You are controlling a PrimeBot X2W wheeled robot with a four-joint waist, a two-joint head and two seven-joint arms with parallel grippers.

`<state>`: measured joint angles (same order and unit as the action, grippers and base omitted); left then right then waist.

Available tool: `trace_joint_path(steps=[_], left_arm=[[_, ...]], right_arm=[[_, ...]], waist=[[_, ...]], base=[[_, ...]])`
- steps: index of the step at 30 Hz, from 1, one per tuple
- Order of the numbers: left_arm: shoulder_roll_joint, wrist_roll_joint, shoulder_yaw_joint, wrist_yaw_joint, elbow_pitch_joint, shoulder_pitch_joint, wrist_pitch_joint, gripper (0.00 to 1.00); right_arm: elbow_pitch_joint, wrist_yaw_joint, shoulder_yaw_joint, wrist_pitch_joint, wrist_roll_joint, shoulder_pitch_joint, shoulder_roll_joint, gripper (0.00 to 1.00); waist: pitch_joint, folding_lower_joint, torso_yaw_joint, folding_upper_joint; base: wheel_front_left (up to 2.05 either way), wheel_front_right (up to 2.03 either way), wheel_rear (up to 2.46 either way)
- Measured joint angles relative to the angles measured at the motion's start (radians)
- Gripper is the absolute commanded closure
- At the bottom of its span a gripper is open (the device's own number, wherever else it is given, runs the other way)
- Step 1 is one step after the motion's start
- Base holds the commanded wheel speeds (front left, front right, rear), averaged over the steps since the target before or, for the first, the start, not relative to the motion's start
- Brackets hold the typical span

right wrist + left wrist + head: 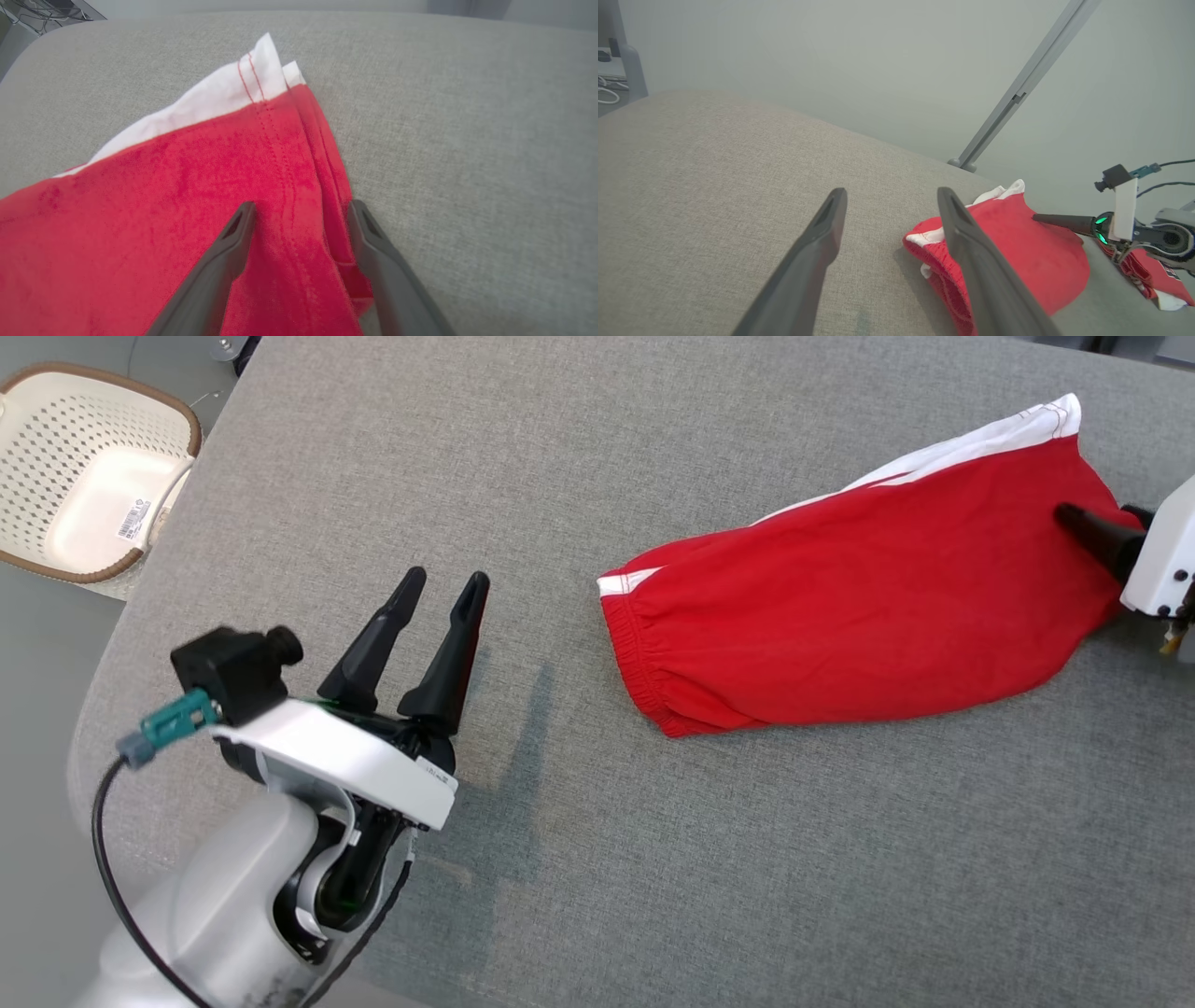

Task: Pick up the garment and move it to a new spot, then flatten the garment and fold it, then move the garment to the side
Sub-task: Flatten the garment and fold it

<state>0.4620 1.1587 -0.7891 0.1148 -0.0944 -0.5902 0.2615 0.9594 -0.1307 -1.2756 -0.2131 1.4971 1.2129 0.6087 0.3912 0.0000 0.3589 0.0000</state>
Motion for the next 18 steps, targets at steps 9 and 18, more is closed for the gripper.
trace_joint_path(steps=[9,18], left_arm=[[-0.182,-0.31,0.26,-0.025,-0.009,0.198,0.0,0.0],[-0.325,-0.493,0.39,-0.132,-0.087,0.276,0.0,0.0]], right_arm=[[0.027,0.0,0.007,-0.086,0.037,-0.002,-0.016,0.0],[-0.017,0.0,0.01,-0.096,0.048,0.001,-0.023,1.0]], waist=[[0.005,0.0,-0.001,0.0001],[0.013,0.0,0.0,0.0]], base=[[0.0,0.0,0.0],[0.0,0.0,0.0]])
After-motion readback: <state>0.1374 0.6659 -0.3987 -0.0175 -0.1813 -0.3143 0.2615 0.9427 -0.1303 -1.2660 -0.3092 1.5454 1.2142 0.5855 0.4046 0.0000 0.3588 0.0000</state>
